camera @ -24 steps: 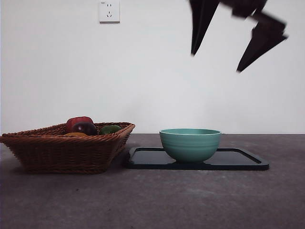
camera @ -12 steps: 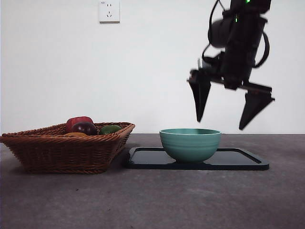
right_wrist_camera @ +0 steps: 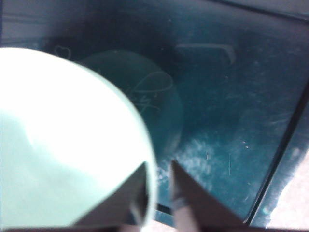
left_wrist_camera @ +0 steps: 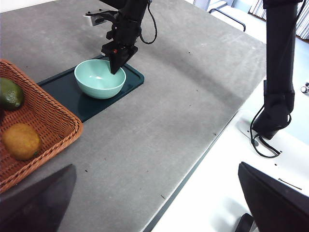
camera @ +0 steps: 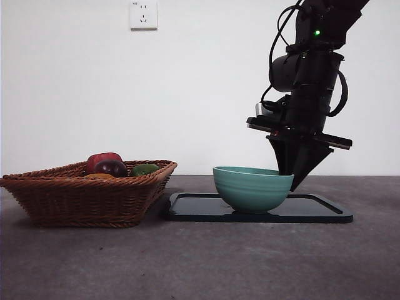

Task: Pick up the wifruite, put it on the bowl, pick up the plate, put it on desk

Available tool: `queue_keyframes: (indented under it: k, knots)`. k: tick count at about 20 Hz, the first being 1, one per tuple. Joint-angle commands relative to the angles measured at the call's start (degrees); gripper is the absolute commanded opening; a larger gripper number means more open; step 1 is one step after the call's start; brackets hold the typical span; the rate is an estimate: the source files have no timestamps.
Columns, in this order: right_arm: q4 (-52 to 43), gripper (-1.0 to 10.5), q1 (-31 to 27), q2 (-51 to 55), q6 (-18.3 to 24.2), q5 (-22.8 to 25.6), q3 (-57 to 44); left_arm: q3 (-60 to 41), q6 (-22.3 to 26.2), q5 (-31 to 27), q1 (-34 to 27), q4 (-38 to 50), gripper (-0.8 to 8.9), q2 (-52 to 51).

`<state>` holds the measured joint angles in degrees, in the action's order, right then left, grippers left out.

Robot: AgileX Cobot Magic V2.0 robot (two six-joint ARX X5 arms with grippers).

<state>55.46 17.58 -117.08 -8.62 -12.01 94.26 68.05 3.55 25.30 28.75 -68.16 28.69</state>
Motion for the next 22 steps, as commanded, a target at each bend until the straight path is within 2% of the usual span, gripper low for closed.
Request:
queue_keyframes:
  k: [1,6,9,12,15,19,22]
  knots:
    - [-0.37,0.1,0.33,-1.64,0.74,-0.02,1.42,0.55,0.48,0.09,0.31,0.46,5.98,0.07]
    - [0.83,0.1,0.20,2.64,1.62,-0.07,2.01,0.55,0.48,0.09,0.31,0.44,5.98,0.07]
    - [5.68,0.1,0.24,7.67,4.42,-0.02,2.08,0.55,0.48,0.09,0.31,0.46,5.98,0.07]
    - [9.68,0.1,1.07,11.43,5.14,-0.26,1.33,0.55,0.48,0.07,0.31,0.44,5.98,0.07]
    - [10.19,0.1,3.28,16.79,6.19,-0.46,-4.50,0.57,0.48,0.07,0.31,0.46,5.98,0.07]
    - [4.46,0.1,6.71,24.09,6.29,-3.37,-17.42,0.57,0.48,0.07,0.31,0.46,5.98,0.07]
    - [0.31,0.1,9.77,25.70,5.38,-3.45,-24.63,0.57,0.50,0.07,0.31,0.46,5.98,0.07]
